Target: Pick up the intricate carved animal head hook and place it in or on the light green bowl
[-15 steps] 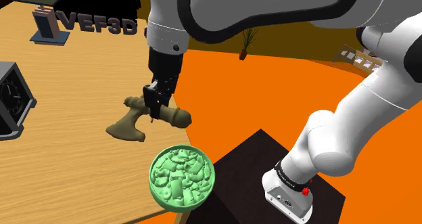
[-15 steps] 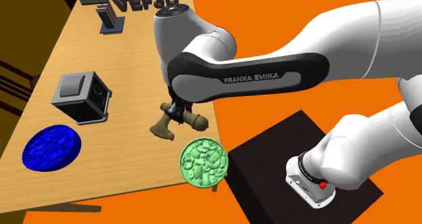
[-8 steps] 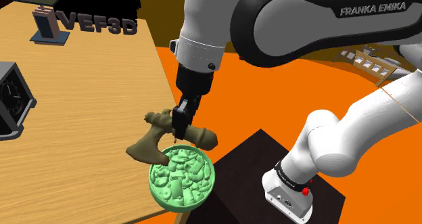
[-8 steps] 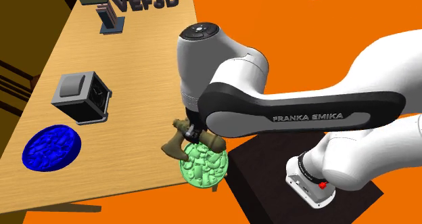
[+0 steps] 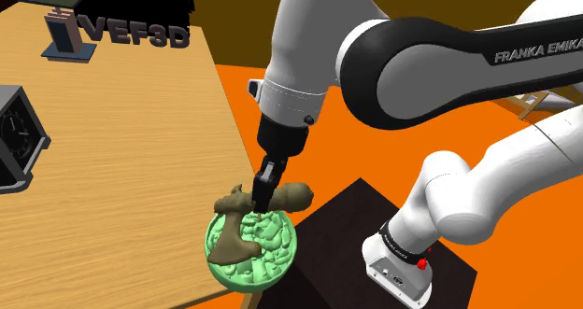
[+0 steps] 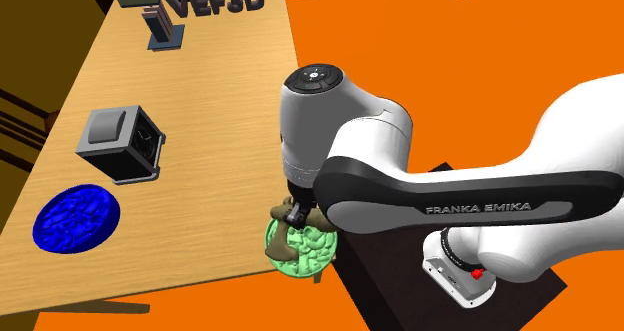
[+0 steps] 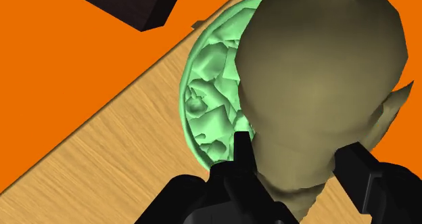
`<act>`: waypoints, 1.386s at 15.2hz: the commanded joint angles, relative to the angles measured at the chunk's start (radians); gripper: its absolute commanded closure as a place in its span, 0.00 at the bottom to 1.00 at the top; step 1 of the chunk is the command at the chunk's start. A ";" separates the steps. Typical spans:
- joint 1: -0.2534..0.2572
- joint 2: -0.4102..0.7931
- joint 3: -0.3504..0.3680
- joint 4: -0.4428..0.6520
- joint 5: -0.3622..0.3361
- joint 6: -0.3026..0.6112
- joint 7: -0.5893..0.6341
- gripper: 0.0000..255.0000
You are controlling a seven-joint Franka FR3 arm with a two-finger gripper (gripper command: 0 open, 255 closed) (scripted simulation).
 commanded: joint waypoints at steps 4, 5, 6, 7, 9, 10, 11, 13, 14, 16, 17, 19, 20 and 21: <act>0.001 0.026 0.013 -0.050 0.006 0.075 -0.009 1.00; 0.001 0.031 0.016 -0.060 0.008 0.090 -0.010 1.00; 0.002 0.037 0.018 -0.069 0.009 0.104 -0.012 1.00; 0.002 0.042 0.021 -0.078 0.010 0.119 -0.013 1.00; 0.002 0.055 0.027 -0.097 0.013 0.151 -0.017 1.00; 0.002 0.055 0.026 -0.097 0.013 0.151 -0.017 1.00; 0.003 0.055 0.026 -0.097 0.013 0.151 -0.017 1.00; 0.002 0.055 0.027 -0.097 0.013 0.151 -0.017 1.00; 0.002 0.055 0.027 -0.097 0.013 0.151 -0.017 1.00; 0.002 0.055 0.027 -0.097 0.013 0.151 -0.017 1.00; 0.002 0.055 0.027 -0.097 0.013 0.151 -0.017 1.00; 0.001 0.054 0.025 -0.094 0.012 0.147 -0.017 0.00; 0.001 0.053 0.025 -0.098 0.013 0.148 -0.019 0.00; 0.002 0.053 0.025 -0.098 0.013 0.149 -0.019 0.00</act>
